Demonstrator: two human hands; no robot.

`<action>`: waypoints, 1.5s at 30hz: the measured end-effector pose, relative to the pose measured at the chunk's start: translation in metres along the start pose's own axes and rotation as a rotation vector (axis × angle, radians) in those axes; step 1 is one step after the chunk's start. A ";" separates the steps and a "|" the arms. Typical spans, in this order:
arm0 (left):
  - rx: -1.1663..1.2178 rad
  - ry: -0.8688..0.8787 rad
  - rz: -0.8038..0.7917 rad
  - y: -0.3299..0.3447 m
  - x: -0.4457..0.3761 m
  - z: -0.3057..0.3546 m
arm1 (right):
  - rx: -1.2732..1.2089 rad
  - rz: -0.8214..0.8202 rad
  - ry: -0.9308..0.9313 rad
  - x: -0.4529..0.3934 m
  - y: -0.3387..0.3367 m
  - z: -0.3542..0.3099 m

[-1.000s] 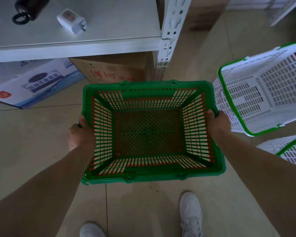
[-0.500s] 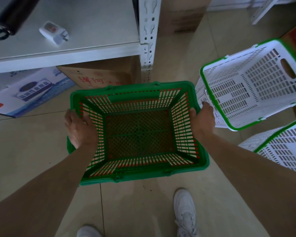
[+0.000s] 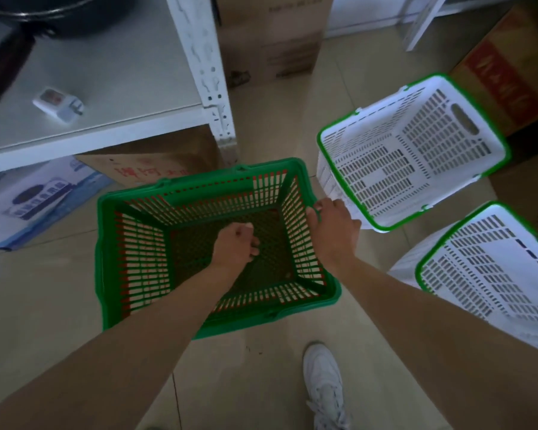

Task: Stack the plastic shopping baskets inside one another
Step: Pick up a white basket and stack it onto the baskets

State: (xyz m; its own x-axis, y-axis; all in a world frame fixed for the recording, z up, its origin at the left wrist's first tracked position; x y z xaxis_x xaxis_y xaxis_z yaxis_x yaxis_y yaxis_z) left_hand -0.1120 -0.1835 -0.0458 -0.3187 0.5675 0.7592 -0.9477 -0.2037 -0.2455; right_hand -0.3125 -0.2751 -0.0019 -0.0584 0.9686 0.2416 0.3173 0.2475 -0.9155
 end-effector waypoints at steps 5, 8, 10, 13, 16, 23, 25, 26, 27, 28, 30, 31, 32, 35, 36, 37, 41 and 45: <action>-0.015 -0.001 -0.114 0.074 0.028 0.019 | -0.094 -0.022 0.113 0.015 -0.013 0.049; 0.001 0.001 -0.158 0.117 0.046 0.027 | -0.149 -0.032 0.181 0.024 -0.021 0.079; 0.000 0.002 -0.203 0.148 0.058 0.031 | -0.172 -0.017 0.222 0.031 -0.029 0.102; -0.010 0.013 -0.258 0.191 0.074 0.037 | -0.181 0.007 0.275 0.040 -0.044 0.140; -0.098 0.055 -0.274 0.228 0.084 0.043 | -0.206 0.020 0.355 0.048 -0.057 0.180; -0.226 0.109 -0.345 0.314 0.102 0.050 | -0.281 0.070 0.510 0.068 -0.079 0.263; -0.267 0.121 -0.367 0.338 0.106 0.050 | -0.292 0.077 0.559 0.073 -0.082 0.285; -0.286 0.120 -0.380 0.350 0.109 0.050 | -0.306 0.082 0.590 0.076 -0.084 0.296; -0.303 0.115 -0.392 0.362 0.111 0.050 | -0.316 0.089 0.617 0.079 -0.086 0.306; -0.319 0.107 -0.397 0.372 0.112 0.049 | -0.320 0.094 0.638 0.081 -0.088 0.317; -0.341 0.090 -0.396 0.391 0.115 0.048 | -0.315 0.096 0.662 0.087 -0.092 0.337; -0.373 0.098 -0.399 0.399 0.116 0.047 | -0.311 0.098 0.673 0.091 -0.094 0.347; -0.428 0.125 -0.405 0.409 0.117 0.047 | -0.314 0.101 0.688 0.095 -0.095 0.358; -0.775 0.287 -0.441 0.438 0.117 0.045 | -0.349 0.103 0.763 0.112 -0.096 0.391; -0.920 0.352 -0.436 0.446 0.120 0.046 | -0.354 0.089 0.791 0.118 -0.095 0.402; -1.028 0.415 -0.415 0.453 0.120 0.047 | -0.355 0.072 0.814 0.124 -0.093 0.413; -1.148 0.536 -0.345 0.475 0.116 0.054 | -0.390 0.062 0.889 0.145 -0.086 0.454; -1.183 0.630 -0.245 0.492 0.103 0.055 | -0.440 0.119 0.979 0.165 -0.082 0.493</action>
State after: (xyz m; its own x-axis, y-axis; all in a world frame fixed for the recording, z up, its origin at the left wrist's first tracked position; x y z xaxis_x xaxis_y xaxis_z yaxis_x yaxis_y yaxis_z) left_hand -0.6101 -0.2691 -0.0551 0.2075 0.8195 0.5342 -0.3251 0.5728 -0.7525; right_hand -0.8146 -0.1241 -0.0460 0.7155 0.4979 0.4901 0.5948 -0.0662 -0.8011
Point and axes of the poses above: each hand's wrist, its own x-axis away from the middle knuckle, its own y-axis out of the palm, z = x × y, the point moved 10 cm from there along -x, towards the middle knuckle, and after that the axes turned 4 degrees about -y, right-handed, at the moved point
